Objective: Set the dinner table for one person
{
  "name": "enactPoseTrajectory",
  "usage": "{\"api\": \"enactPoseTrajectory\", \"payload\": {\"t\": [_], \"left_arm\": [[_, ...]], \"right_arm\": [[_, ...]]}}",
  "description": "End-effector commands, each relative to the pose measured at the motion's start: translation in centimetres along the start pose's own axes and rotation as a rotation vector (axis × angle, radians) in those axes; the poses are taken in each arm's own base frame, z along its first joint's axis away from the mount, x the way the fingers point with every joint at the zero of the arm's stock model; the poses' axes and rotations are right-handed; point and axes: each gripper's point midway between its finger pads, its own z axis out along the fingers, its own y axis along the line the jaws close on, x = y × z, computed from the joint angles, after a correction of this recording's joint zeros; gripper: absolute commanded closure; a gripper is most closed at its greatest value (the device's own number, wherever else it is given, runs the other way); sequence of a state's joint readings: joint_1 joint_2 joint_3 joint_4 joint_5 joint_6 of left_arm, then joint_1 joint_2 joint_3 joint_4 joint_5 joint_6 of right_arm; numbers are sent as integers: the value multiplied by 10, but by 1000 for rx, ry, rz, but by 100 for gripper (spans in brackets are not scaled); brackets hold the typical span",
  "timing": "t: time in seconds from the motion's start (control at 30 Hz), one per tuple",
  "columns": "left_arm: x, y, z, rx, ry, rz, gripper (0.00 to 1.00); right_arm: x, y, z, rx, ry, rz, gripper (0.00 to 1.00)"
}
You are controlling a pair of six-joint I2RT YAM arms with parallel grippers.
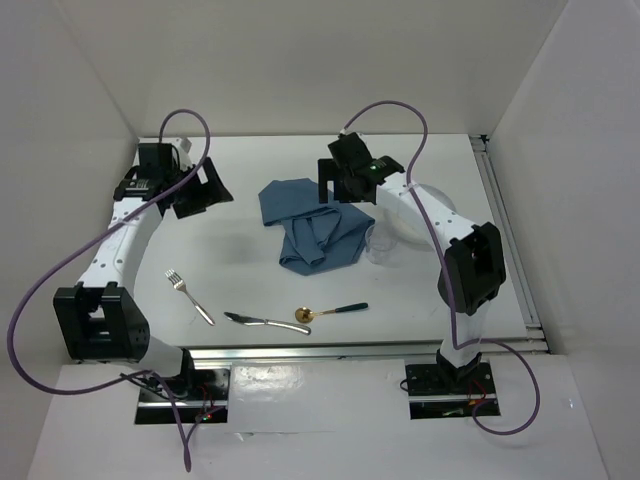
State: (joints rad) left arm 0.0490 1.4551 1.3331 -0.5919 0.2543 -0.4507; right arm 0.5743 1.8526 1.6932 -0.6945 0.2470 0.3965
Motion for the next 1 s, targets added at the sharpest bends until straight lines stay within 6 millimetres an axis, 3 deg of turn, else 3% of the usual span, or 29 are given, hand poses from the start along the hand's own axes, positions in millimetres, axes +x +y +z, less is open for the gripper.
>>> {"api": "enactPoseTrajectory", "payload": {"t": [0.0, 0.17, 0.27, 0.5, 0.67, 0.73, 0.8, 0.83, 0.87, 0.97], "left_arm": [[16, -13, 10, 85, 65, -9, 4], [47, -23, 49, 57, 201, -1, 6], [54, -25, 67, 47, 229, -11, 9], [65, -42, 90, 37, 280, 14, 9], [72, -42, 101, 11, 297, 20, 8], [73, -40, 108, 7, 304, 18, 8], [75, -36, 118, -9, 316, 15, 8], [70, -38, 120, -8, 316, 25, 8], [74, -32, 132, -28, 334, 21, 8], [71, -28, 143, -58, 343, 20, 8]], "right_arm": [[-8, 6, -7, -2, -14, 10, 0], [0, 16, -9, -38, -12, -1, 0], [5, 15, -10, -49, -12, 0, 0], [21, 16, -9, -39, 14, -31, 0], [19, 21, -13, -63, 1, -71, 0], [32, 31, -16, -100, 22, -115, 0], [28, 42, -25, -152, -30, -168, 0], [47, 49, -25, -189, -8, -207, 0], [41, 53, -31, -228, -48, -233, 4], [64, 68, -34, -327, -20, -291, 10]]}}
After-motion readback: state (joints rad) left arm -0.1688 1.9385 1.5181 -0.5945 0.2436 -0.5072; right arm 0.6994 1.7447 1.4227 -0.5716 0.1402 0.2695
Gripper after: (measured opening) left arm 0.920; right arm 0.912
